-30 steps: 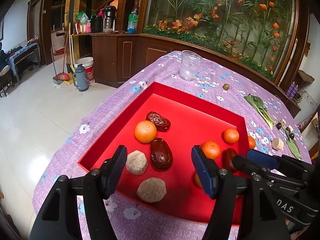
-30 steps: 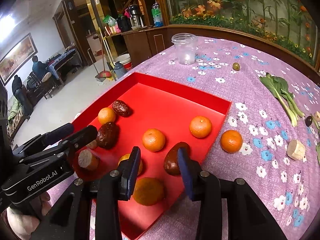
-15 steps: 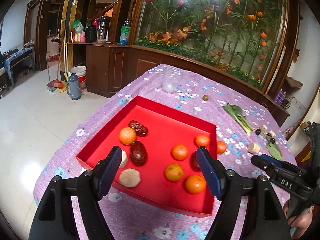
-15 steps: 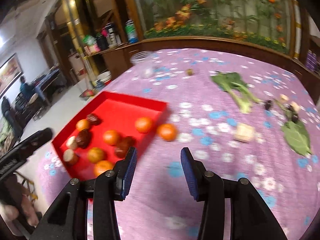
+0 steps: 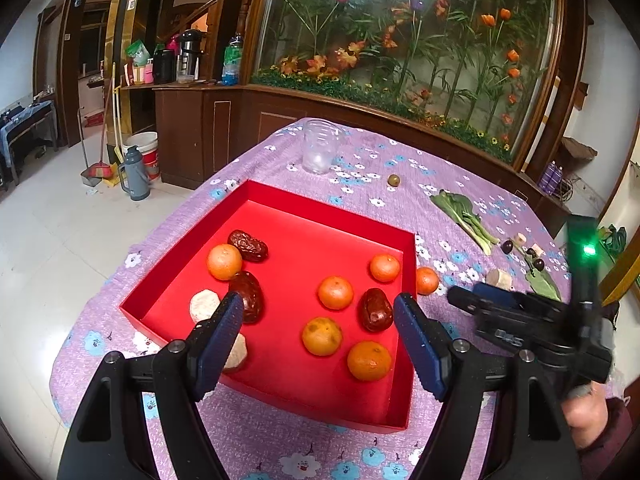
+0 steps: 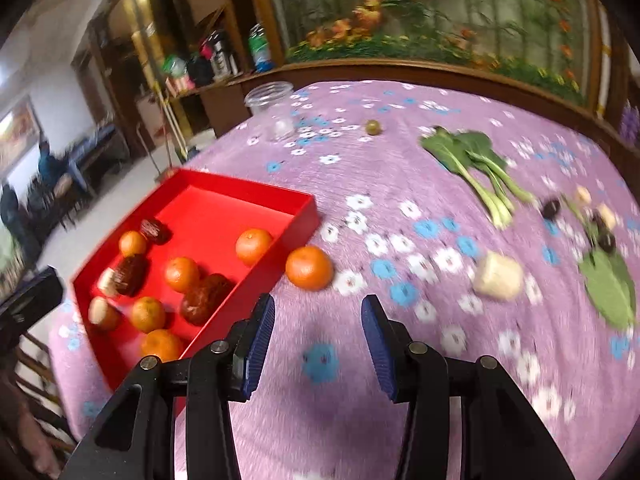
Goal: Organize fruits
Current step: 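Grasp the loose orange on the tablecloth with the right tool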
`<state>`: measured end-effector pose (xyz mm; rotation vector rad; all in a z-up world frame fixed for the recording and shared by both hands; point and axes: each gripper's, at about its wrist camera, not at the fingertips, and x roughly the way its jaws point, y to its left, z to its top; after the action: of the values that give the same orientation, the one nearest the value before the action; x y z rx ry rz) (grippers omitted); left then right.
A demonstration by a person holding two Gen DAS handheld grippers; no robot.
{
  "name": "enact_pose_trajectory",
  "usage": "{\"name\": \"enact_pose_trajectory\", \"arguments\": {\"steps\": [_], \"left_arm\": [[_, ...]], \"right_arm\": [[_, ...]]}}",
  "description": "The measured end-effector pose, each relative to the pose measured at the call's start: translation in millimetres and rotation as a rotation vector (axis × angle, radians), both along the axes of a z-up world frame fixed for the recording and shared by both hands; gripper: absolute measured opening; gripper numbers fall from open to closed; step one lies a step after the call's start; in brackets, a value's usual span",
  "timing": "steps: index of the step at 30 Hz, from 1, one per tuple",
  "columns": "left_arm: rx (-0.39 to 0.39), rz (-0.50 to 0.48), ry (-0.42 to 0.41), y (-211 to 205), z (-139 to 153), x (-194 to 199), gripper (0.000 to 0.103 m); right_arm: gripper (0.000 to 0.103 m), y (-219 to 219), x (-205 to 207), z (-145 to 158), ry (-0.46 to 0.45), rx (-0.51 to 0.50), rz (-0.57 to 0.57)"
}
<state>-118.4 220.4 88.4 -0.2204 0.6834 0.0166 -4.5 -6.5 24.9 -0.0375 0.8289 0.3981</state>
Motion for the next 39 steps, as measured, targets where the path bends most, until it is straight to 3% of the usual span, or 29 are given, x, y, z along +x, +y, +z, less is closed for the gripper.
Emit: {"name": "enact_pose_trajectory", "arguments": {"steps": [5, 9, 12, 15, 21, 28, 34, 39], "left_arm": [[-0.012, 0.006, 0.011, 4.6, -5.1, 5.0, 0.076], [-0.022, 0.005, 0.027, 6.1, -11.0, 9.9, 0.076], [-0.022, -0.001, 0.035, 5.6, -12.8, 11.0, 0.076], [-0.02, -0.006, 0.036, 3.6, -12.7, 11.7, 0.076], [-0.014, -0.031, 0.035, -4.9, -11.0, 9.7, 0.076], [-0.018, -0.076, 0.056, -21.5, -14.5, 12.5, 0.076], [0.012, -0.134, 0.072, -49.1, -16.2, 12.0, 0.076], [0.04, -0.194, 0.09, -78.1, -15.7, 16.9, 0.076]], "right_arm": [[0.049, 19.8, 23.6, -15.8, 0.006, -0.082, 0.034], [0.049, 26.7, 38.6, -24.5, 0.017, -0.074, 0.042], [0.038, 26.5, 44.6, -31.6, 0.055, -0.051, 0.047], [0.038, 20.0, 40.9, -31.6, 0.065, -0.025, 0.034], [0.038, -15.1, 13.2, -23.5, 0.064, -0.027, -0.012], [0.038, -90.3, -27.4, -13.7, 0.062, -0.026, -0.106], [0.038, -148.0, -27.3, -22.6, 0.083, -0.004, -0.233], [0.038, -158.8, -20.6, -31.4, 0.088, 0.031, -0.242]]}}
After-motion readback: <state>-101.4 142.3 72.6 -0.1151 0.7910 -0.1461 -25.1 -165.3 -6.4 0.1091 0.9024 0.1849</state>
